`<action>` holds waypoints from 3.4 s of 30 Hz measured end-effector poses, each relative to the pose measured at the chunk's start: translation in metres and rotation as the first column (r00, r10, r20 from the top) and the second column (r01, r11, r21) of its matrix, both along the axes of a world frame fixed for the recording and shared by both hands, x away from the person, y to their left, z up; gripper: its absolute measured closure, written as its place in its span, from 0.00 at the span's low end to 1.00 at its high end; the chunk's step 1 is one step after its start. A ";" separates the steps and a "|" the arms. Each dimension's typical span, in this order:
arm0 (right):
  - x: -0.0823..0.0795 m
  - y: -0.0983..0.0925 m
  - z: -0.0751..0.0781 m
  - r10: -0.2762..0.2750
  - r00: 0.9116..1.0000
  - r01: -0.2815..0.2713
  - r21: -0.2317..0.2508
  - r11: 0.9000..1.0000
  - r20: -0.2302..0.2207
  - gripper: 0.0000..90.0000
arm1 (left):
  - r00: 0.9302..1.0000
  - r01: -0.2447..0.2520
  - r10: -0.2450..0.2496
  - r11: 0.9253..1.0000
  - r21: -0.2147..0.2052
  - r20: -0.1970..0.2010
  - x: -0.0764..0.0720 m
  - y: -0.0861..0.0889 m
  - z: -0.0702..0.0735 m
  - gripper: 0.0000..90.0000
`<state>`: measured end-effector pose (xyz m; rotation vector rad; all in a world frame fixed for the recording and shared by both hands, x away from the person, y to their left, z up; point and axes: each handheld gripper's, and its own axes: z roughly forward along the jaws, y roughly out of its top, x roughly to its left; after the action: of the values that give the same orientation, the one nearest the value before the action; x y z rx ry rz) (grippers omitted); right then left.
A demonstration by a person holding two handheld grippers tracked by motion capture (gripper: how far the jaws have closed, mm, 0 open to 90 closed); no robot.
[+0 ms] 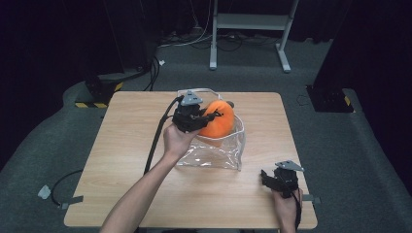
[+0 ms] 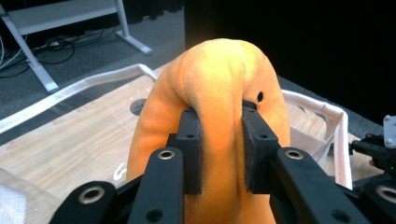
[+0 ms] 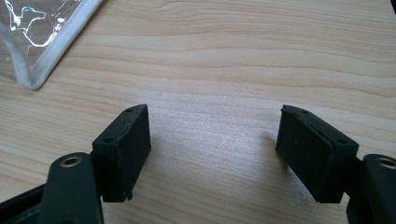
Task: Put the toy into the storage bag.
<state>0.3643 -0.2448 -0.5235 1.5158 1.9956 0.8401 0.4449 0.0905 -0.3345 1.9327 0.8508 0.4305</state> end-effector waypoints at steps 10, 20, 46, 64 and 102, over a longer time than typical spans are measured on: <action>0.000 0.000 0.000 0.000 1.000 0.000 0.001 1.000 -0.001 0.29 | 1.000 0.019 -0.019 0.998 0.061 -0.002 -0.003 -0.009 -0.004 0.78; 0.000 0.000 0.000 0.000 1.000 0.000 0.000 1.000 0.000 0.29 | 1.000 0.019 -0.017 0.997 0.070 -0.026 -0.006 -0.008 -0.009 0.76; 0.000 0.000 0.000 0.000 1.000 0.000 0.000 1.000 0.000 0.29 | 0.999 0.021 -0.014 0.988 0.153 -0.047 -0.006 -0.012 -0.016 0.70; 0.000 0.000 0.000 0.000 1.000 0.000 0.000 1.000 -0.001 0.29 | 0.999 0.012 -0.005 0.984 0.179 -0.038 -0.006 -0.016 -0.019 0.58; 0.000 0.000 0.000 0.000 1.000 0.000 0.001 1.000 -0.001 0.29 | 1.000 -0.020 0.020 0.999 0.028 -0.024 -0.004 0.015 -0.006 0.38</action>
<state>0.3645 -0.2447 -0.5235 1.5169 1.9964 0.8407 0.4405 0.1053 -0.3407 1.9596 0.8844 0.4337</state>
